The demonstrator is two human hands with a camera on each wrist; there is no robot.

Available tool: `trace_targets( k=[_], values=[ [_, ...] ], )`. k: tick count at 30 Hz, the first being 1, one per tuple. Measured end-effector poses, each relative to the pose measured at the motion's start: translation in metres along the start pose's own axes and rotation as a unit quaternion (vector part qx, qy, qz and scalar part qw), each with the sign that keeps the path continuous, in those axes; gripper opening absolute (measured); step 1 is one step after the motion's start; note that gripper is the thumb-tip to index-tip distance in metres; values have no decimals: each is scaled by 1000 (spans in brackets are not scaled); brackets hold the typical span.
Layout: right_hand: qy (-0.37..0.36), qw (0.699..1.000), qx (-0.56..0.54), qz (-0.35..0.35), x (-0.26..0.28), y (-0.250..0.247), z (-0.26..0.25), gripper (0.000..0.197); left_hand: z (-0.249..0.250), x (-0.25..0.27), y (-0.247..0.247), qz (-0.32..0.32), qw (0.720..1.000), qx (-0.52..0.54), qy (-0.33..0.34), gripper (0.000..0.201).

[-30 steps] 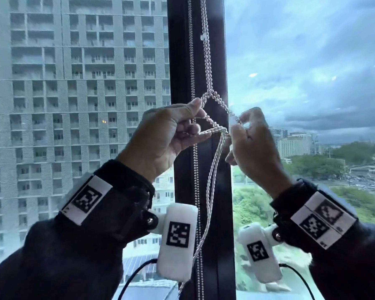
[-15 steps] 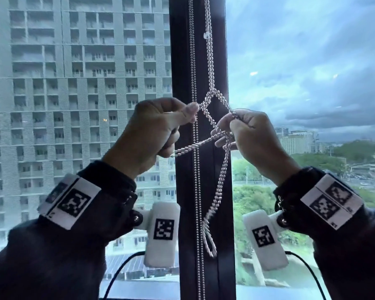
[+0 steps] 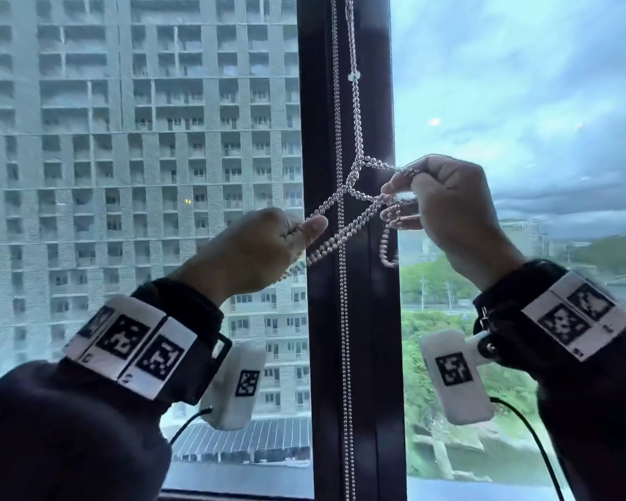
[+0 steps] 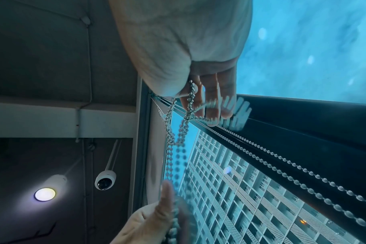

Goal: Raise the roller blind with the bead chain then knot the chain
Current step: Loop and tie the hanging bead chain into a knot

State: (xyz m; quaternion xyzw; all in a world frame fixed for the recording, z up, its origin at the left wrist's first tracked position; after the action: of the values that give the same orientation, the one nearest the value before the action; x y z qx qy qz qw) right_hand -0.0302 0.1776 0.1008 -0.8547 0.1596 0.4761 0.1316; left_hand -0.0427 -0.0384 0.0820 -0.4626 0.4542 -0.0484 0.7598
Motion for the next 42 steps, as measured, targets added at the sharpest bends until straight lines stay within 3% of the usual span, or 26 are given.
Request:
trace_targets(
  k=[6, 15, 18, 21, 23, 25, 28, 30, 33, 39, 42],
  values=[
    [-9, 1000, -9, 16, -7, 9, -2, 21, -2, 4, 32, -101, 994, 21, -35, 49],
    [66, 993, -94, -5, -10, 13, 7, 29, -13, 12, 49, -173, 981, 12, -85, 53],
    [125, 968, -214, -47, -7, 21, 6, 29, -12, 10, 53, -184, 979, 31, -82, 54],
    [164, 925, -326, -105, -2, 29, 1, 30, -13, 12, 69, -236, 966, 28, -106, 53],
    [174, 912, -348, -126, 4, 35, 0, 31, -14, 15, 77, -268, 953, 56, -134, 51],
    [176, 917, -334, -131, 11, 41, 4, 29, -10, 14, 72, -271, 952, 76, -121, 44],
    [149, 926, -318, -141, 23, 49, 6, 28, 1, 4, 45, -220, 969, 101, -41, 37],
    [134, 918, -333, -168, 33, 56, 5, 29, 11, -5, 19, -134, 972, 194, -9, 39],
    [150, 894, -362, -219, 53, 71, 10, 31, 30, -16, -8, -10, 952, 304, 24, 28],
    [191, 887, -322, -270, 71, 83, 17, 49, 43, -25, 10, 35, 935, 352, 7, 32],
    [158, 916, -254, -268, 61, 72, 13, 43, 41, -27, 7, 56, 936, 348, 19, 37]
  ],
)
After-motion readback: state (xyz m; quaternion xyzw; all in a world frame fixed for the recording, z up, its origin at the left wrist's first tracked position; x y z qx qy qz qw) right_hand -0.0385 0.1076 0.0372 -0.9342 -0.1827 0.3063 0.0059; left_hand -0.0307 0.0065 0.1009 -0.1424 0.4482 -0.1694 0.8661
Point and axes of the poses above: each hand's wrist, its own x-axis away from the middle knuckle, its own y-axis out of the palm, z = x × y, the point moved 4 cm from there along -x, towards the middle knuckle, and after that the axes turned 4 degrees about -z, right-handed, at the moved point
